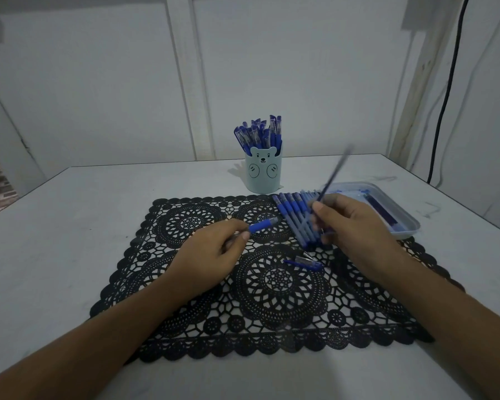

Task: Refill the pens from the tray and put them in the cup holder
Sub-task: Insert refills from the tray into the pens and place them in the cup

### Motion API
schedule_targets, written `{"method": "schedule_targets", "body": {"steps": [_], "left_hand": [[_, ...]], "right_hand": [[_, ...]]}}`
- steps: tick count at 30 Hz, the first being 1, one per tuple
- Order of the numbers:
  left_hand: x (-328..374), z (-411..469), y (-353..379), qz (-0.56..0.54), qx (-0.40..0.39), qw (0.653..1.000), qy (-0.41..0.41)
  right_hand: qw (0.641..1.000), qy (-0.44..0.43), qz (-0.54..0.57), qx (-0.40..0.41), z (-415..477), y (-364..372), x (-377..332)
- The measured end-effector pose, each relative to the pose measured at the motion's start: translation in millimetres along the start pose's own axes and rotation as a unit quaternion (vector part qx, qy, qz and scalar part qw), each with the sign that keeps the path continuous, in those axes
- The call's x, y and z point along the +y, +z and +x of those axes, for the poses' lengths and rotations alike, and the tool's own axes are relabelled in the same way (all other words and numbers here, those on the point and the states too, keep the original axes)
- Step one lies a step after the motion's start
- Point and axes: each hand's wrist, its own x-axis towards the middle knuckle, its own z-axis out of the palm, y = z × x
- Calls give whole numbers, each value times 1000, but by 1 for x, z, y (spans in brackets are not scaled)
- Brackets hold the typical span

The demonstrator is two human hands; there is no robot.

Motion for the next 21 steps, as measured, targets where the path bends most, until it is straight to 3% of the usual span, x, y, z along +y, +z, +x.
{"method": "schedule_targets", "body": {"steps": [10, 21], "left_hand": [[1, 0, 1, -10, -5, 1000, 16], [3, -1, -1, -35, -1, 999, 37]], "right_hand": [[980, 17, 182, -74, -5, 13, 1], [970, 31, 217, -105, -7, 15, 2]]}}
